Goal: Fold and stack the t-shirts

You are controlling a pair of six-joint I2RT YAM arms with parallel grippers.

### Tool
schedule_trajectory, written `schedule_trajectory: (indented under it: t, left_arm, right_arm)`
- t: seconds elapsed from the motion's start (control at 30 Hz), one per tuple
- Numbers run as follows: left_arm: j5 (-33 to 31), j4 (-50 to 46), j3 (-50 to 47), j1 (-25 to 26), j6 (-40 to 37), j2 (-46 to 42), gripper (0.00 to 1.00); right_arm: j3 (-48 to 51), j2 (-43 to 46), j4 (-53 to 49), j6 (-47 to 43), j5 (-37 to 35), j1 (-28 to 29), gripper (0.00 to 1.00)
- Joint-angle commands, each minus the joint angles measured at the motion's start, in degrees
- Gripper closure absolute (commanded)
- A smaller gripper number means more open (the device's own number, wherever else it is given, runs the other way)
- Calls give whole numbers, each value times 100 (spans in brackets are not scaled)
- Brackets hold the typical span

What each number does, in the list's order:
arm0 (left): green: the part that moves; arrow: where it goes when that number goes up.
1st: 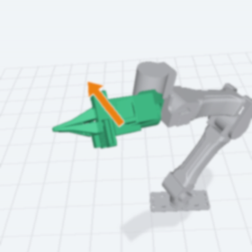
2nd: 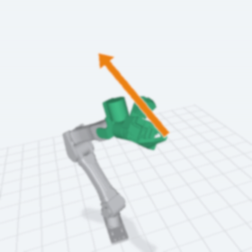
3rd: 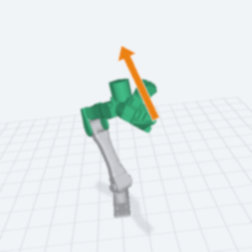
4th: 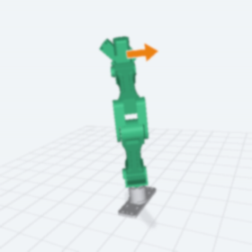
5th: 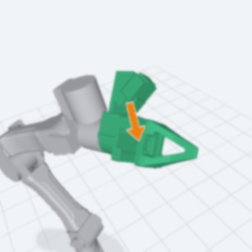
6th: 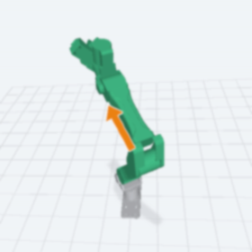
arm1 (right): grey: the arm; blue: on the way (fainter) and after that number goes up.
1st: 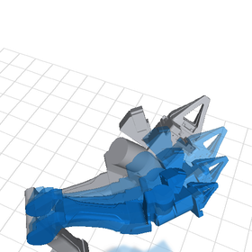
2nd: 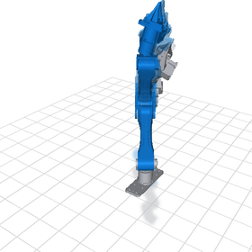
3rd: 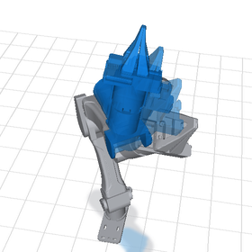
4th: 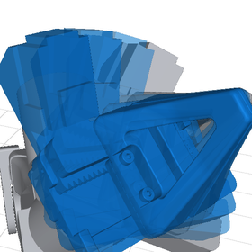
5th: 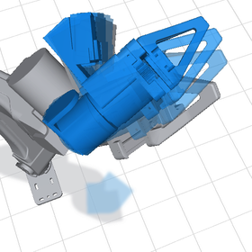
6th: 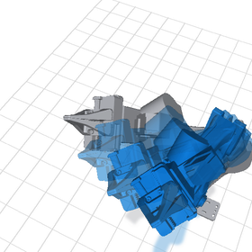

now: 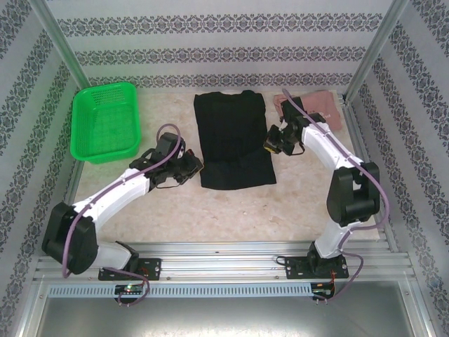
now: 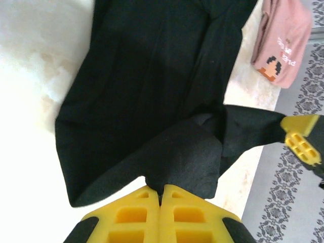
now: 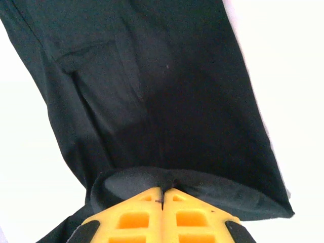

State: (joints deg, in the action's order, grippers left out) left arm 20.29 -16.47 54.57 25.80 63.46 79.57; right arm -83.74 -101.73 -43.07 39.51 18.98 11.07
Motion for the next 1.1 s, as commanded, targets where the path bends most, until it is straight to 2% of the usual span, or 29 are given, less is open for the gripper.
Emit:
schedule_trajectory:
  t: [0.0,0.47,0.77,0.83,0.9,1.0,1.07]
  left_arm:
    - [410,185,260,-268,-340,257,100]
    - [1058,152,1367,-885,-905,1789,100]
    - [1416,241,2156,-1236,-1130,2880,100]
    - [1513,256,2414,-1287,-1143,3159,99]
    - [1616,280,2677,-1299,-1151,3414,94]
    - [1650,422,2950,-1315,-1072,3622,77]
    - [1612,658,3053,-1355,-909,3596,65]
  right_arm:
    - [-437,-354,-143,-224,10,-68,100]
    - [-1438,-1447,-98,-253,-26,-228,100]
    - [-2031,-2187,42,11,85,-297,100]
    - [-2149,-2334,176,166,196,-324,97]
    - [-2370,-2494,230,266,260,-342,88]
    - [-2891,-2789,146,396,528,-407,71]
    - [-3052,-2777,273,505,703,-490,66]
